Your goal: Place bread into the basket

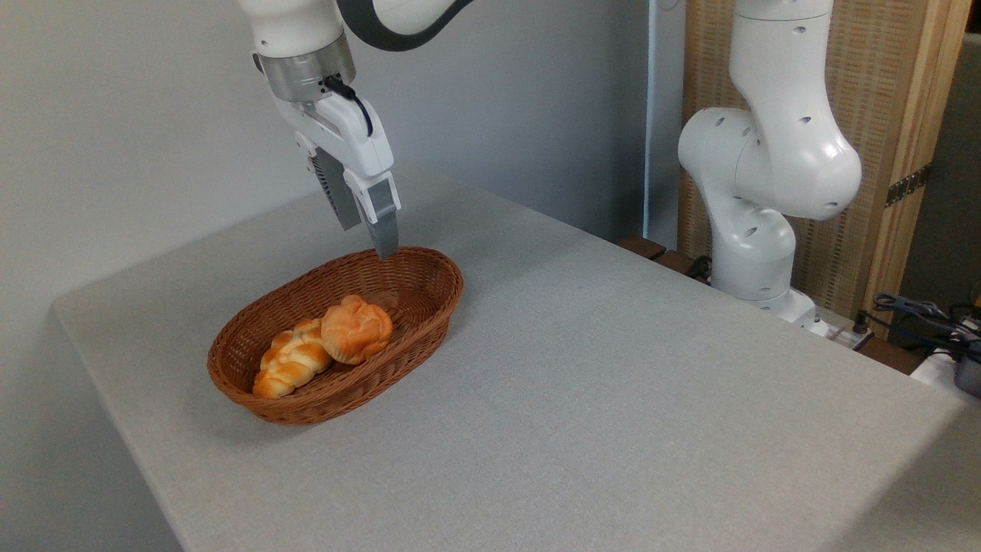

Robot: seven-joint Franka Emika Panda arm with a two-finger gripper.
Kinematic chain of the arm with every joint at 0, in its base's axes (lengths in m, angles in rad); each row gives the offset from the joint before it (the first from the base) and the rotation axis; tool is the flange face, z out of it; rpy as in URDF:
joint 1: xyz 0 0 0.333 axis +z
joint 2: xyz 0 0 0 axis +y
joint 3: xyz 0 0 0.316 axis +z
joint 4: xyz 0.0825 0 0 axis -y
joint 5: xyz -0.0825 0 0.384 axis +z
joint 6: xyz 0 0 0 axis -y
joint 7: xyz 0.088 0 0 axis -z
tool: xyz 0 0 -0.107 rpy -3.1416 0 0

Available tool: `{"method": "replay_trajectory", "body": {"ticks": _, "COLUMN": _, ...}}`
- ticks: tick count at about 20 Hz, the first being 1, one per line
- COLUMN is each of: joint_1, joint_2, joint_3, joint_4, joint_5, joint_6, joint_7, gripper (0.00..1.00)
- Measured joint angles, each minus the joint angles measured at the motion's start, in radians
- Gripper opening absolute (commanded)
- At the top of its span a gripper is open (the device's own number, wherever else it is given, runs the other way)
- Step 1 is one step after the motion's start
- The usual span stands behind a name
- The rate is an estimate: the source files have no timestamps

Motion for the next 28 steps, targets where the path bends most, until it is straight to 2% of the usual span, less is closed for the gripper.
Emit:
{"method": "replay_trajectory", "body": {"ticks": 5, "joint_1": 0.007, "joint_2": -0.003, "joint_3": 0.109, "joint_4": 0.083, "joint_5": 0.0, "joint_6": 0.0, "joint_7": 0.001, "gripper": 1.0}}
{"method": "replay_trajectory", "body": {"ticks": 9, "joint_1": 0.01, "joint_2": -0.005, "joint_3": 0.167, "joint_4": 0.118, "joint_5": 0.005, "joint_6": 0.0, "joint_7": 0.011, "gripper": 1.0}}
{"method": "replay_trajectory", "body": {"ticks": 13, "joint_1": 0.011, "joint_2": -0.007, "joint_3": 0.202, "joint_4": 0.12, "joint_5": 0.044, "joint_6": 0.0, "joint_7": 0.111, "gripper": 1.0}}
{"method": "replay_trajectory", "body": {"ticks": 18, "joint_1": 0.011, "joint_2": -0.008, "joint_3": 0.263, "joint_4": 0.136, "joint_5": 0.051, "joint_6": -0.003, "joint_7": 0.177, "gripper": 1.0}}
{"method": "replay_trajectory", "body": {"ticks": 22, "joint_1": 0.011, "joint_2": -0.009, "joint_3": 0.283, "joint_4": 0.149, "joint_5": 0.051, "joint_6": -0.014, "joint_7": 0.183, "gripper": 1.0}}
{"method": "replay_trajectory", "body": {"ticks": 28, "joint_1": 0.01, "joint_2": -0.009, "joint_3": 0.284, "joint_4": 0.163, "joint_5": 0.051, "joint_6": -0.106, "joint_7": 0.183, "gripper": 1.0}}
